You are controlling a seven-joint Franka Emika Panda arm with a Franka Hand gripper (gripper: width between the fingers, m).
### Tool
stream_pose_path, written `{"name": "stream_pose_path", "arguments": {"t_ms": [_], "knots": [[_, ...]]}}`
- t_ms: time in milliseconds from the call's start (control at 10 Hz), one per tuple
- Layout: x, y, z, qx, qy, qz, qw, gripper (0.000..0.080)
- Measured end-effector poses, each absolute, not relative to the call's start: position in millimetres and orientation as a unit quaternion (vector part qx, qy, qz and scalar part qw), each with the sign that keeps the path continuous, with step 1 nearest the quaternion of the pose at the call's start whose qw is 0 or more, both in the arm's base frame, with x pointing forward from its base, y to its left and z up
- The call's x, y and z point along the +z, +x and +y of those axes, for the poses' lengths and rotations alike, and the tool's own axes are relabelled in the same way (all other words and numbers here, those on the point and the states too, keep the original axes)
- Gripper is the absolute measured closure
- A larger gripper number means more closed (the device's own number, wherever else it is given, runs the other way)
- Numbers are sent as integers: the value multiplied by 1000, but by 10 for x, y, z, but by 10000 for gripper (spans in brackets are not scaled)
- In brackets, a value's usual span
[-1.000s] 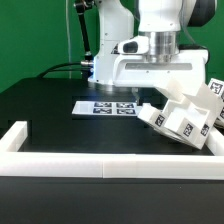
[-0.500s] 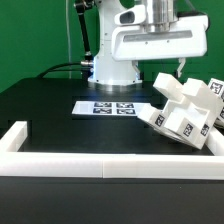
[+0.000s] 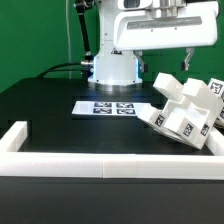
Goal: Assemble chair
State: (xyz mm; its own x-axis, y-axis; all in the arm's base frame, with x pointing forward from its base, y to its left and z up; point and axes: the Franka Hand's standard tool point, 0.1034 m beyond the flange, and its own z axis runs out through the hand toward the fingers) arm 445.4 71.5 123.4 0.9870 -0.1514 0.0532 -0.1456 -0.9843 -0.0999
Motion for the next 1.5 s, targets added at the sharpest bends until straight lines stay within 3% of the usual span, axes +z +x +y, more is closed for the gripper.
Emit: {"name": "stream_pose_path", "arguments": {"t_ms": [200, 500, 1100, 1500], "knots": [[1191, 4529, 691, -31, -997, 60, 45, 150], [1254, 4975, 569, -42, -996, 58, 44, 150], [1136, 5027, 446, -50, -998, 21, 36, 150], [1038, 5213, 201, -57, -998, -12, 27, 150]]}}
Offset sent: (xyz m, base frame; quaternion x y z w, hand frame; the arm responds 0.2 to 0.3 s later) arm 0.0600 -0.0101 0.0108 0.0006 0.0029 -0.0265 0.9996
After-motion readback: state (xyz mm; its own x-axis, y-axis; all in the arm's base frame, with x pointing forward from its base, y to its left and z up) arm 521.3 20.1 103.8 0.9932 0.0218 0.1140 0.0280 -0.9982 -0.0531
